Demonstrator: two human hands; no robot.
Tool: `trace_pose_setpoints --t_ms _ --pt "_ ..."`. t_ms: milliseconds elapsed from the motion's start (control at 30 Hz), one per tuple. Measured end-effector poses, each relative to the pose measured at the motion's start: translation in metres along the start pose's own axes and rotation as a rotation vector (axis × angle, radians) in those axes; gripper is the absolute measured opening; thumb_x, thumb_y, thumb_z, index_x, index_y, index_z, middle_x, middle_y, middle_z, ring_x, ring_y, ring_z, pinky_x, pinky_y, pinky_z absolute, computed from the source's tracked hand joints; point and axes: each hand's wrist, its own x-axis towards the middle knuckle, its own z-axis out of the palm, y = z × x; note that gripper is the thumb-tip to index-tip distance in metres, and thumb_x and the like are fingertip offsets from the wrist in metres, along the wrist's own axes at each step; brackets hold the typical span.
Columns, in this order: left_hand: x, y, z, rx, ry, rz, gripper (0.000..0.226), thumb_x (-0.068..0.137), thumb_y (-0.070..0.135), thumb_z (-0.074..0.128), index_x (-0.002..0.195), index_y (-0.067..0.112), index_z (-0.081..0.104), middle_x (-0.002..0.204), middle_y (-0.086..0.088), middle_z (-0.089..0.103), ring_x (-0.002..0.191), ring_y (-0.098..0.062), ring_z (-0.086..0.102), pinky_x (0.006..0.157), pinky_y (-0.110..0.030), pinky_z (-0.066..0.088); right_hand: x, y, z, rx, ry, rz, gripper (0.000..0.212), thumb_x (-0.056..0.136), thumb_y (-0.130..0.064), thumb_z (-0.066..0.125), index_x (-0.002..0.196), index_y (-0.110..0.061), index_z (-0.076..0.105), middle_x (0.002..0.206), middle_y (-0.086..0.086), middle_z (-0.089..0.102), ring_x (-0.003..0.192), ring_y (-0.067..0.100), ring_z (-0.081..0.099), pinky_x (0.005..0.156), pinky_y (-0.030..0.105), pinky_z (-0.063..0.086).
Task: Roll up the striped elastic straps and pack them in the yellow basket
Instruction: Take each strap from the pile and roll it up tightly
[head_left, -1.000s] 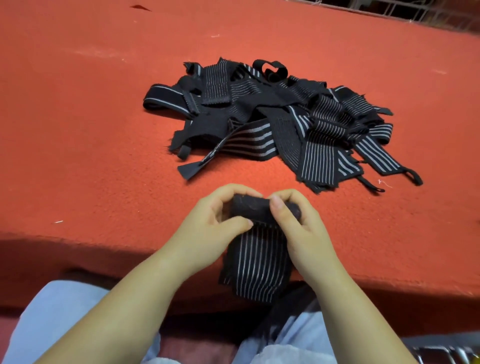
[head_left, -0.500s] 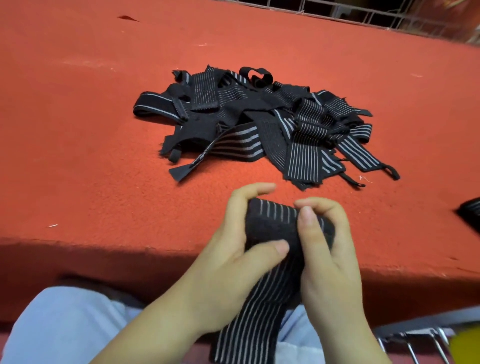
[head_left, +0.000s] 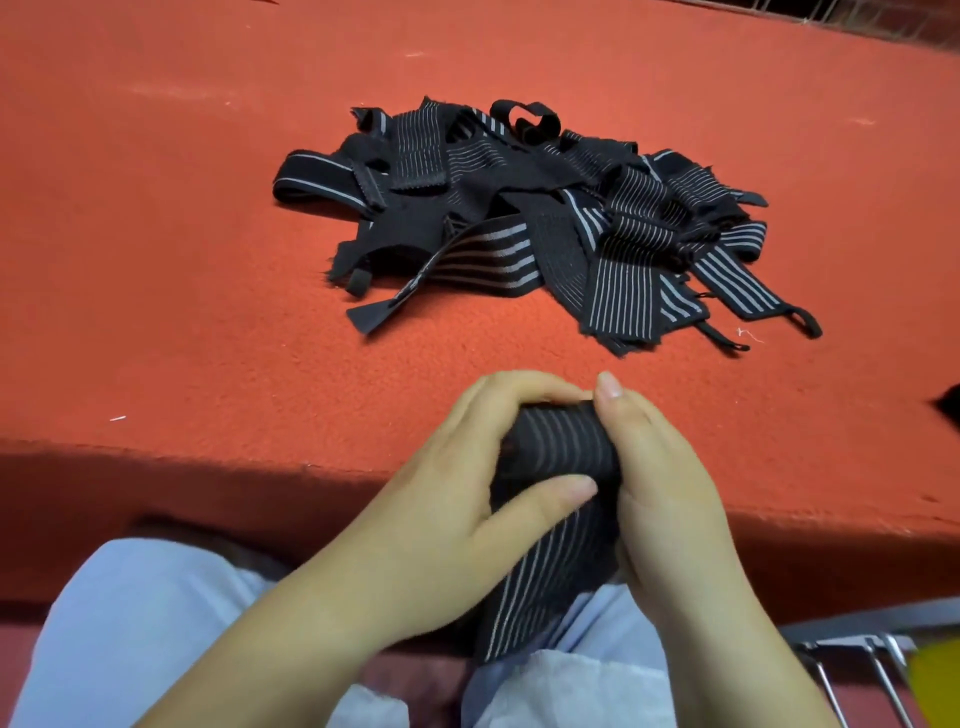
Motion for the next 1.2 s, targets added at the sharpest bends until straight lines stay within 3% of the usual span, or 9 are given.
trace_pose_setpoints --t_ms 67,167,333,433,567,667,900,1067,1200 --pt "-0.001 -0.001 0.001 -0.356 0.006 -0.242 0.041 0.07 0.059 0.059 0.107 0.044 0.05 0.097 0.019 0.062 0.088 0.003 0.059 0.084 -0.019 0.045 -0.003 0.0 0.003 -0.104 0.061 -0.202 0.007 0.088 -0.019 0.058 0.089 -0.013 0.055 0.075 -0.009 0.06 0.06 -0.011 0.056 0.058 0.002 0.041" --pt "0.005 -0.006 -0.001 -0.48 0.172 -0.426 0.044 0.068 0.067 0.062 0.087 0.027 0.062 0.075 0.012 0.068 0.073 -0.002 0.062 0.076 -0.027 0.046 -0.006 0.013 -0.003 -0.403 0.047 -0.413 0.02 0.08 -0.031 0.058 0.099 -0.027 0.053 0.089 -0.02 0.058 0.076 -0.008 0.056 0.07 0.004 0.04" --pt "0.003 -0.006 -0.005 -0.013 0.162 -0.037 0.023 0.071 0.046 0.067 0.088 0.033 0.058 0.084 0.013 0.062 0.076 0.003 0.057 0.072 -0.009 0.041 0.01 0.013 -0.01 -0.102 -0.014 0.161 0.025 0.076 -0.044 0.06 0.069 -0.022 0.07 0.069 -0.006 0.067 0.072 0.013 0.062 0.074 0.034 0.046" --pt "0.002 -0.01 -0.011 0.214 0.157 0.128 0.028 0.073 0.046 0.067 0.097 0.034 0.058 0.09 0.012 0.059 0.087 -0.001 0.056 0.079 -0.01 0.039 0.01 0.016 -0.006 0.122 -0.037 0.438 0.047 0.067 -0.049 0.068 0.089 -0.009 0.074 0.094 0.019 0.072 0.094 0.031 0.067 0.094 0.048 0.048" --pt "0.002 -0.007 -0.011 -0.089 0.165 -0.149 0.033 0.075 0.058 0.051 0.092 0.03 0.057 0.084 0.011 0.06 0.079 0.003 0.055 0.075 -0.016 0.043 0.002 0.02 0.0 -0.238 0.043 -0.246 0.028 0.079 -0.045 0.051 0.088 -0.02 0.06 0.087 -0.015 0.064 0.079 -0.004 0.057 0.077 0.013 0.044" --pt "0.003 -0.01 -0.005 -0.444 0.186 -0.471 0.045 0.07 0.069 0.057 0.084 0.026 0.063 0.075 0.006 0.064 0.074 -0.006 0.058 0.078 -0.029 0.047 -0.003 0.018 0.001 -0.423 0.038 -0.439 0.02 0.08 -0.034 0.052 0.099 -0.027 0.052 0.089 -0.026 0.057 0.075 -0.01 0.053 0.069 0.003 0.039" --pt "-0.009 -0.006 -0.001 0.007 0.096 -0.125 0.029 0.074 0.049 0.059 0.1 0.046 0.047 0.097 0.024 0.056 0.088 0.005 0.056 0.076 -0.009 0.04 0.01 0.01 -0.006 0.027 0.005 0.349 0.022 0.074 -0.035 0.062 0.079 -0.015 0.07 0.08 0.011 0.065 0.082 0.029 0.06 0.081 0.046 0.047" --pt "-0.007 -0.008 -0.005 -0.215 0.096 -0.205 0.033 0.075 0.052 0.056 0.106 0.044 0.046 0.092 0.028 0.058 0.081 0.006 0.056 0.074 -0.007 0.04 0.003 0.02 0.007 -0.026 0.045 0.229 0.065 0.059 -0.065 0.058 0.095 -0.012 0.067 0.097 0.019 0.07 0.097 0.038 0.065 0.093 0.059 0.047" --pt "-0.009 -0.006 -0.004 -0.065 0.14 -0.153 0.03 0.075 0.054 0.055 0.101 0.041 0.047 0.093 0.022 0.058 0.082 0.005 0.057 0.074 -0.013 0.041 0.005 0.02 0.006 0.012 0.019 0.267 0.063 0.064 -0.071 0.056 0.091 -0.016 0.071 0.094 0.014 0.072 0.094 0.032 0.068 0.091 0.054 0.05"
